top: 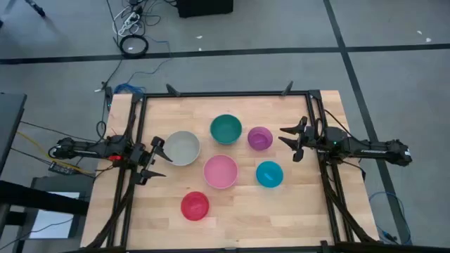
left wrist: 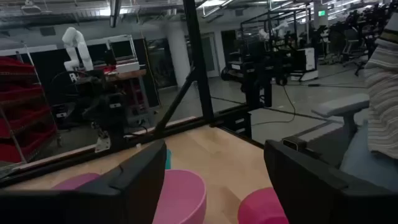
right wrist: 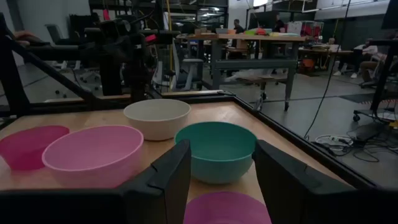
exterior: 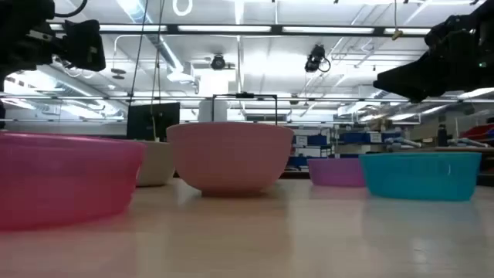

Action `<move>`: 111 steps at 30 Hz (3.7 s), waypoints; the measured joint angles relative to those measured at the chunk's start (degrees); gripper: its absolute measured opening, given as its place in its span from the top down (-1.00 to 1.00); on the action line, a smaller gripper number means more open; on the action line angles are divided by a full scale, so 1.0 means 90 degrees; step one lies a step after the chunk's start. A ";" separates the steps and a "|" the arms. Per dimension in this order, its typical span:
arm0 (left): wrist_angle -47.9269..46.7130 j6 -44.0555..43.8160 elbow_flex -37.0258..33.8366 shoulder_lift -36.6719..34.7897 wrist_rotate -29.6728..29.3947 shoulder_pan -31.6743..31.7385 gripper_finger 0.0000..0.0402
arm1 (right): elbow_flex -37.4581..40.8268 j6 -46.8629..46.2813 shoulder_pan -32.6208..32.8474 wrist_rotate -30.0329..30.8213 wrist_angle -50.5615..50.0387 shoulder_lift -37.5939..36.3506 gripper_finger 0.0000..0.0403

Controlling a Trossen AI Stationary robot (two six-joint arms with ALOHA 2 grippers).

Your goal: Nest bowls inside each other

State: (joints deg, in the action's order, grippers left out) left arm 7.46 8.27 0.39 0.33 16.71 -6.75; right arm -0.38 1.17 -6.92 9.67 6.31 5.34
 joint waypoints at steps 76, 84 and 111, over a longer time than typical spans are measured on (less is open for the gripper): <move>-0.0457 -0.2115 0.3753 0.2991 -0.3235 0.0183 -0.39 | -0.5769 -0.1216 0.0257 0.0292 -0.1487 0.6656 0.18; 0.0558 -0.2291 0.3753 0.3124 -0.2777 0.0181 -0.39 | -0.6161 -0.2024 0.0302 -0.0137 0.0586 0.7764 0.18; -0.0905 -0.3224 0.3753 0.3389 -0.4223 0.0179 -0.39 | -0.6189 -0.1587 0.0406 -0.0779 0.1443 0.8495 0.18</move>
State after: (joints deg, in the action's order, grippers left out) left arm -0.68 -20.74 34.17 30.83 -21.30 -5.15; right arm -56.09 -13.11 -3.27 2.66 19.29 81.80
